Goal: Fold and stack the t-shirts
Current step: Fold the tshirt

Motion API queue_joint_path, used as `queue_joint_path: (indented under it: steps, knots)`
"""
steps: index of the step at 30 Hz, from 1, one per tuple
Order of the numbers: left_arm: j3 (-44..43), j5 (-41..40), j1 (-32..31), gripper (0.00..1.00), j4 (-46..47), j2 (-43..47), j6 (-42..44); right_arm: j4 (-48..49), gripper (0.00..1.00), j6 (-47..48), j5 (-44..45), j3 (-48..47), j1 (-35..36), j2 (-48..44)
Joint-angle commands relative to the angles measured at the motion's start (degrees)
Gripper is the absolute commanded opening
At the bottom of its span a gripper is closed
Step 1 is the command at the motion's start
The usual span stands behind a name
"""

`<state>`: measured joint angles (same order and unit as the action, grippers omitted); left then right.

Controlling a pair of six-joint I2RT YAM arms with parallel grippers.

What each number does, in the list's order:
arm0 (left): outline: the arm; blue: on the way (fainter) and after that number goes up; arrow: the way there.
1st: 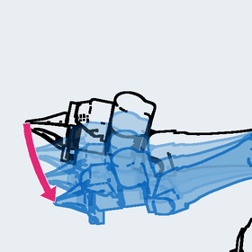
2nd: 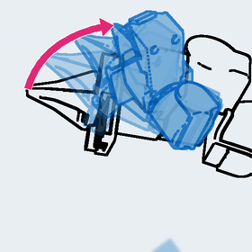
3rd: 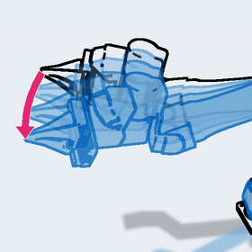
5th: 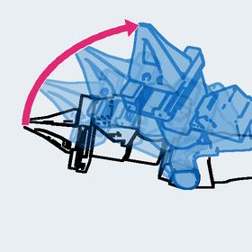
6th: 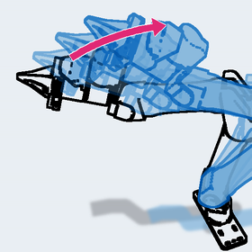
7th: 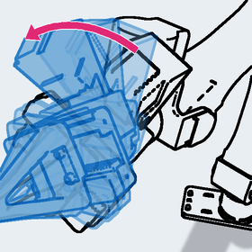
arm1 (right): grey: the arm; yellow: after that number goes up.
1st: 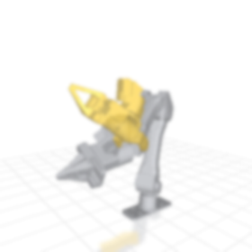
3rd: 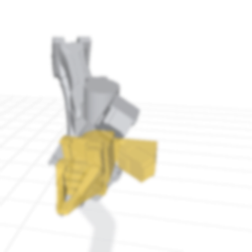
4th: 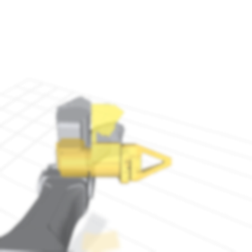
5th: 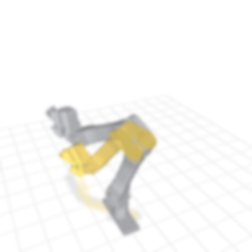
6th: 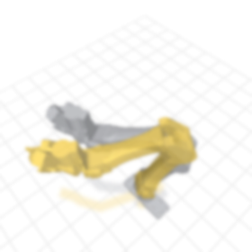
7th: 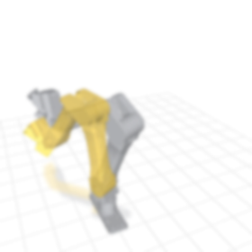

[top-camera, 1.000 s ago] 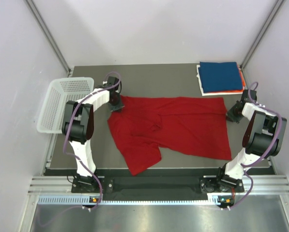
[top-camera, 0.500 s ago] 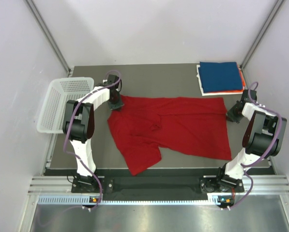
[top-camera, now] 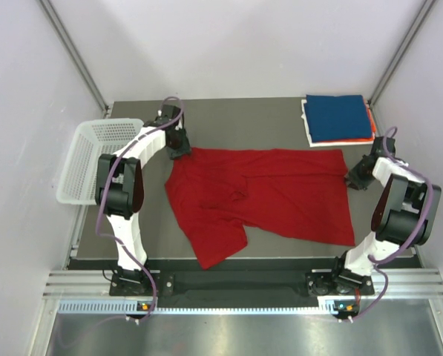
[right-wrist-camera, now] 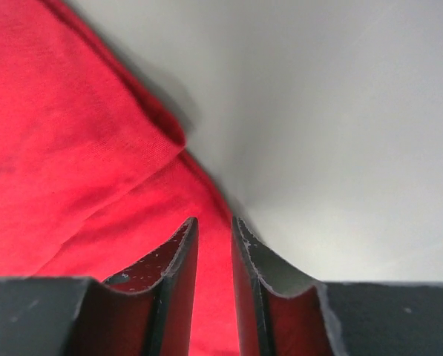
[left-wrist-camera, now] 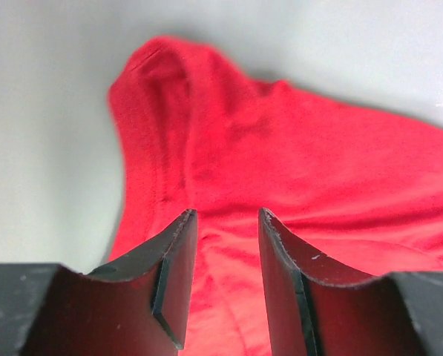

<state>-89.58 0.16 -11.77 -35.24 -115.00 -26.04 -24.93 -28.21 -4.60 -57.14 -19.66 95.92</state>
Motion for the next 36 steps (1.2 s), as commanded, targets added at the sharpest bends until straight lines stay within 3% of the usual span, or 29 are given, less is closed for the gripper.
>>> queue_joint_path:
  steps: [1,5,12,19,27,36]
  knots:
    - [-2.5,3.3,0.2,0.43,5.4,0.5,1.9,-0.3,0.25,-1.7,-2.0,-3.3,0.9,-3.5]
    - [-6.6,3.8,0.3,0.43,3.8,-4.8,2.9,3.2,0.2,-2.2,-6.6,-4.6,1.6,-2.6]
    - [-8.9,2.4,1.0,0.43,4.0,-8.1,3.5,14.7,0.22,-5.0,-16.3,-5.4,3.5,3.9]
    - [-9.9,0.4,3.9,0.43,3.8,-10.3,2.4,11.2,0.17,-6.3,-9.5,-10.9,3.1,13.8]
    - [-11.2,-2.6,6.5,0.44,-1.2,-14.1,-2.3,10.2,0.15,-11.6,-0.1,-7.5,1.6,12.0]
    - [-13.2,5.8,6.5,0.44,-0.1,-9.0,-1.4,16.2,0.18,-10.5,-11.6,-8.1,1.9,8.8]
